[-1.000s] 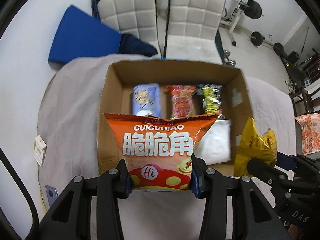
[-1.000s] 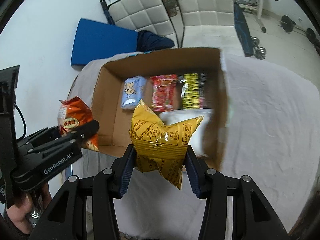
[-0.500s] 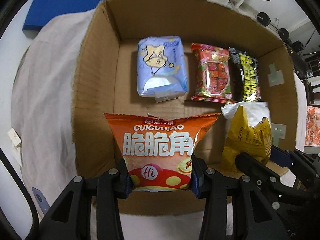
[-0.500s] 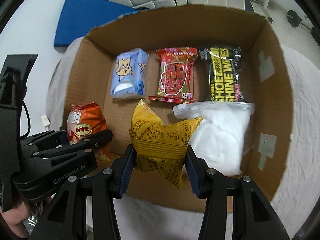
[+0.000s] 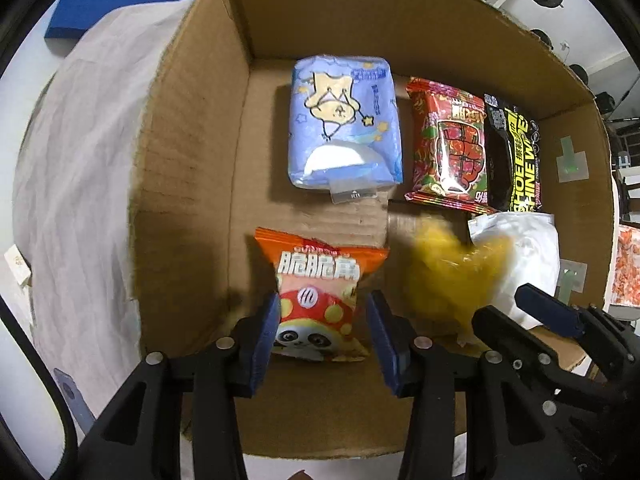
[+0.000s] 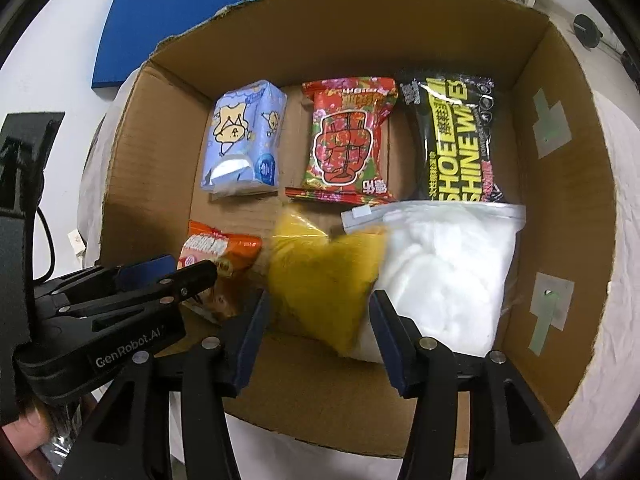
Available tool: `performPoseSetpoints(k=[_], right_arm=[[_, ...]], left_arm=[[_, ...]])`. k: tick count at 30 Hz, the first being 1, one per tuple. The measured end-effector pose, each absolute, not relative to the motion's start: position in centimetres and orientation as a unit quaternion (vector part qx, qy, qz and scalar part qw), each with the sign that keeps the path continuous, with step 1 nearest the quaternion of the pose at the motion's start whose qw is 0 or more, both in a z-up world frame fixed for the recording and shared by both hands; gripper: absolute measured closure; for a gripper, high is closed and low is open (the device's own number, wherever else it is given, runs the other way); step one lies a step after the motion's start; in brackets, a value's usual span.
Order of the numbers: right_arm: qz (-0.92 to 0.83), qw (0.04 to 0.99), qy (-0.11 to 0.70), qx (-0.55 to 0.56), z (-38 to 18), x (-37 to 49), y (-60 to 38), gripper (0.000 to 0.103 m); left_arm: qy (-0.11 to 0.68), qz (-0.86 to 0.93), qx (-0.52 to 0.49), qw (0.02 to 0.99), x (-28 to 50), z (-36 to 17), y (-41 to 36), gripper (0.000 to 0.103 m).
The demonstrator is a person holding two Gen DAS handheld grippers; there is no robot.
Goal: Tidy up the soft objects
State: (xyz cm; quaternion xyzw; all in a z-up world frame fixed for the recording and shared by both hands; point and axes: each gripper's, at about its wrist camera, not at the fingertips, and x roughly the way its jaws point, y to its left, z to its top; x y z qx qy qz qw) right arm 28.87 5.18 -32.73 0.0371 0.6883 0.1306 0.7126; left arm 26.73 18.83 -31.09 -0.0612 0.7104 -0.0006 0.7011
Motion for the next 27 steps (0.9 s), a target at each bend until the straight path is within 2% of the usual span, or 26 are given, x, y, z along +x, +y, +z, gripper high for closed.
performPoseSetpoints(k=[2, 4, 7, 10, 14, 17, 20, 21, 22, 27], right_arm=[[0.134, 0.711, 0.689, 0.037, -32.3, 28.9, 5.2, 0.047], [0.133, 0.715, 0.686, 0.029, -31.6, 28.9, 5.2, 0.04], [0.124, 0.724, 0.678, 0.019, -30.4, 28.7, 4.7, 0.024], [0.112, 0.734, 0.67, 0.007, -29.2, 28.5, 3.9, 0.018], [0.093, 0.743, 0.663, 0.008, -28.3, 28.1, 2.1, 0.018], [0.073, 0.748, 0.66, 0.01, -28.0, 27.8, 0.6, 0.018], [0.056, 0.752, 0.657, 0.012, -27.6, 27.6, -0.7, 0.013], [0.048, 0.756, 0.653, 0.007, -27.4, 27.6, -1.0, 0.005], [0.043, 0.759, 0.65, 0.003, -27.3, 27.6, -1.1, 0.001], [0.031, 0.765, 0.643, -0.015, -26.6, 27.4, -1.4, 0.0]], left_arm=[[0.707, 0.0, -0.06, 0.705, 26.8, -30.7, 18.7, 0.059], [0.703, 0.004, -0.06, 0.709, 26.7, -30.3, 18.5, 0.057], [0.687, 0.012, -0.049, 0.725, 26.2, -29.0, 18.1, 0.043], [0.669, 0.018, -0.039, 0.742, 26.0, -27.5, 17.7, 0.032], [0.642, 0.03, -0.037, 0.765, 25.4, -25.4, 17.6, 0.026], [0.631, 0.032, -0.042, 0.774, 24.8, -24.2, 17.7, 0.009], [0.621, 0.036, -0.037, 0.782, 25.3, -23.4, 17.5, 0.007], [0.618, 0.038, -0.032, 0.784, 25.3, -23.3, 17.3, 0.005], [0.617, 0.039, -0.027, 0.786, 25.2, -23.4, 17.1, 0.005], [0.607, 0.041, -0.015, 0.793, 24.9, -22.7, 16.4, 0.004]])
